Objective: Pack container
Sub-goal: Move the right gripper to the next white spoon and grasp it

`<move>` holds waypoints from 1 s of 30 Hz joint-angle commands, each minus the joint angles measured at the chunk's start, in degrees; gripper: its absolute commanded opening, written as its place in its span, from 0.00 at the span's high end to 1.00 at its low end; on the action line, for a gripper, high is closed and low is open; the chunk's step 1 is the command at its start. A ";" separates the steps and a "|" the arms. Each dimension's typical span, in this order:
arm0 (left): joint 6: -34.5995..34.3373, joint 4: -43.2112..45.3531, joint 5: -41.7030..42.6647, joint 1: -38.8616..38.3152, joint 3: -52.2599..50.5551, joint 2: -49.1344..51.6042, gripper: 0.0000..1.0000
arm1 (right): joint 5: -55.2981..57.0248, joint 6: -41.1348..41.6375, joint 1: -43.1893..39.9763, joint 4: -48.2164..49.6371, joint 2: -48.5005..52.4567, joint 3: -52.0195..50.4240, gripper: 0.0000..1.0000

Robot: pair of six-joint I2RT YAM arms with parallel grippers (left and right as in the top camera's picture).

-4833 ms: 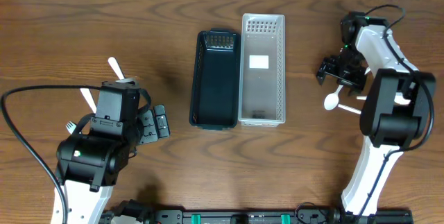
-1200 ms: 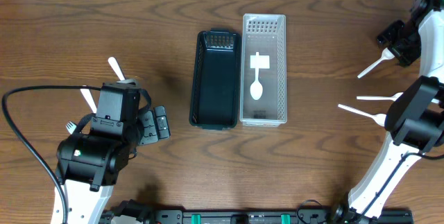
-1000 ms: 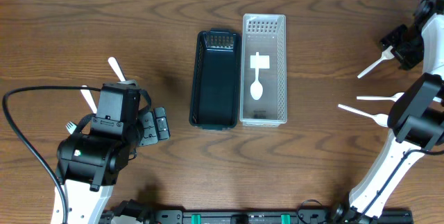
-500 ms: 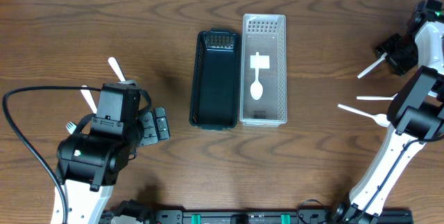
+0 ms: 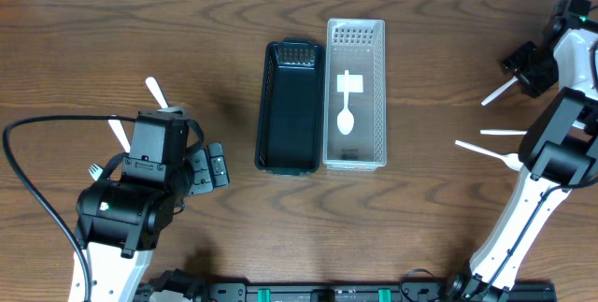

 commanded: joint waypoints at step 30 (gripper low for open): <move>-0.07 0.37 -0.09 0.35 0.76 0.13 0.02 | 1.07 -4.11 3.48 -7.91 -2.58 0.63 0.99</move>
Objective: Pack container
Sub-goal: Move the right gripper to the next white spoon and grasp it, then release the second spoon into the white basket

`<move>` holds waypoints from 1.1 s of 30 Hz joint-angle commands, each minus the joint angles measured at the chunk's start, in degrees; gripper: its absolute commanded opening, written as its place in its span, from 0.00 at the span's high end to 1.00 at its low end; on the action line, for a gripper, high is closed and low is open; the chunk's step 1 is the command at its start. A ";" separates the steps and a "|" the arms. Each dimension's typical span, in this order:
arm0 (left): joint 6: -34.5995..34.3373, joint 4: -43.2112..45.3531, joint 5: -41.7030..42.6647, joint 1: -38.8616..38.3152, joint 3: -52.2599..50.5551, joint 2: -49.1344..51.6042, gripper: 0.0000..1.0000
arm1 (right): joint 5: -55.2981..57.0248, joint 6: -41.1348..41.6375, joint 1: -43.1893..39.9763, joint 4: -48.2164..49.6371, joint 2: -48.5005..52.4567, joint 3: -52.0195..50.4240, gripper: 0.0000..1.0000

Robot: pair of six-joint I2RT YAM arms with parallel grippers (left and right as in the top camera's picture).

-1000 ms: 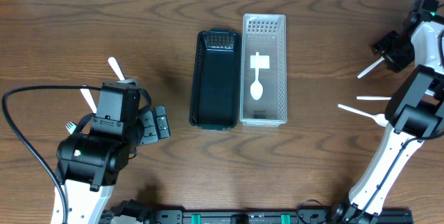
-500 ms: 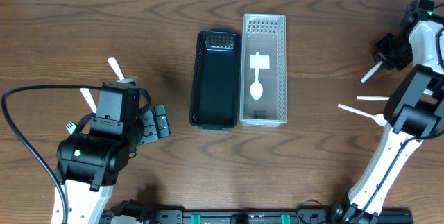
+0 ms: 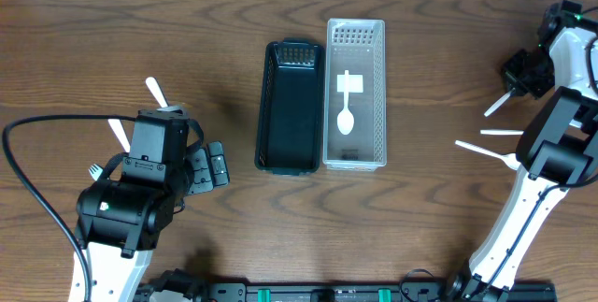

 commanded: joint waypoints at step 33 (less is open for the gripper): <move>-0.02 -2.78 -0.07 0.35 0.76 0.13 0.01 | -2.67 -2.47 48.50 -10.45 -15.39 -7.19 0.95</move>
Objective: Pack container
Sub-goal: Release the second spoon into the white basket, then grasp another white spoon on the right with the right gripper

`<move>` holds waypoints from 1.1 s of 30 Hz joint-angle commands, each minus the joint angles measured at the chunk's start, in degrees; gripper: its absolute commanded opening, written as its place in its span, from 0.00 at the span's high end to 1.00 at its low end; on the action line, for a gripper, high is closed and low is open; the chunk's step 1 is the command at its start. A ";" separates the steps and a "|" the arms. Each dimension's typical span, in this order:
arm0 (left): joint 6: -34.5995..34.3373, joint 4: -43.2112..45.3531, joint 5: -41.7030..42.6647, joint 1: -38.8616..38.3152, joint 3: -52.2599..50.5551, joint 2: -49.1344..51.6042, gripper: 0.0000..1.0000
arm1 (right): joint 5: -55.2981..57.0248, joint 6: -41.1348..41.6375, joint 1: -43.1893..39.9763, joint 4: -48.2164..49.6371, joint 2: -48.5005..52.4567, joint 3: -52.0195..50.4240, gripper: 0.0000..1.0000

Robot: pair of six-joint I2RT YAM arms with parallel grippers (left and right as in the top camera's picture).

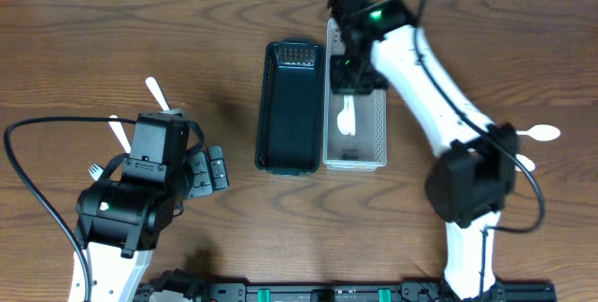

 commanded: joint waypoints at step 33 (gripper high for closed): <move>0.11 -1.01 -0.07 0.35 0.76 0.13 0.02 | 9.01 33.90 -44.65 -4.68 -21.33 -1.73 0.01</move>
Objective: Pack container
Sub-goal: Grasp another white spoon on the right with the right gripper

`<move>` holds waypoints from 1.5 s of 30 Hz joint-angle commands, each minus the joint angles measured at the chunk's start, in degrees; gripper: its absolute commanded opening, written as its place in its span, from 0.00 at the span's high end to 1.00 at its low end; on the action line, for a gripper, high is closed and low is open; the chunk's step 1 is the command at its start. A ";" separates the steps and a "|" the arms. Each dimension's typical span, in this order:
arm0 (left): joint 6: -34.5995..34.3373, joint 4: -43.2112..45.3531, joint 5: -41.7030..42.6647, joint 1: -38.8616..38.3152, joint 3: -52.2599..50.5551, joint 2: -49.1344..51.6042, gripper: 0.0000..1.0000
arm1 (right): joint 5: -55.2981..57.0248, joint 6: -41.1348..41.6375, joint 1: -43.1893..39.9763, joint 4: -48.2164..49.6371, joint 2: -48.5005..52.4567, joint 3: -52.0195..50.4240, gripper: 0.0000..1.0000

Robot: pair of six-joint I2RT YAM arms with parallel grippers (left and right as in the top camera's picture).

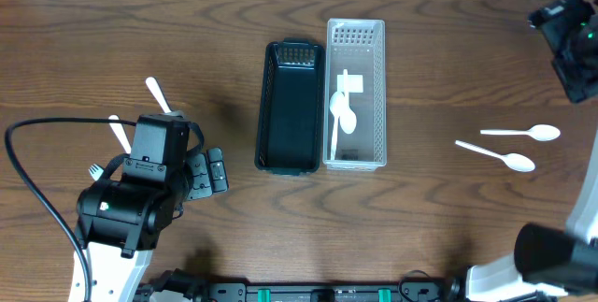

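A black bin (291, 106) and a clear bin (356, 31) stand side by side mid-table. Two white spoons (340, 107) lie in the clear bin, one across the other. Two more white spoons (523, 134) (500, 155) lie on the table at the right. My right gripper (563, 23) is at the far right top corner, away from both bins, and its jaws do not show clearly. My left gripper (215, 168) rests low at the left with nothing in it, its fingers close together.
White utensils lie beside the left arm: one (156, 93) behind it, another (119, 134) and a fork (94, 168) at its left side. A black cable (28, 180) loops around the left arm. The table's back edge runs along the top.
My right arm was stretched over the clear bin and is now back at the far right top corner. A second white spoon lies in the clear bin. The left arm has not moved.
One spoon lay in the clear bin while my right gripper was at the far right, at a white utensil on the table. Then the arm reached over the clear bin. Now two spoons lie in that bin and two stay on the table.
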 commanded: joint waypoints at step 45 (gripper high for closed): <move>-0.11 -0.35 -0.04 0.35 0.76 0.13 0.02 | -0.74 7.56 -14.36 20.09 33.42 -21.44 0.16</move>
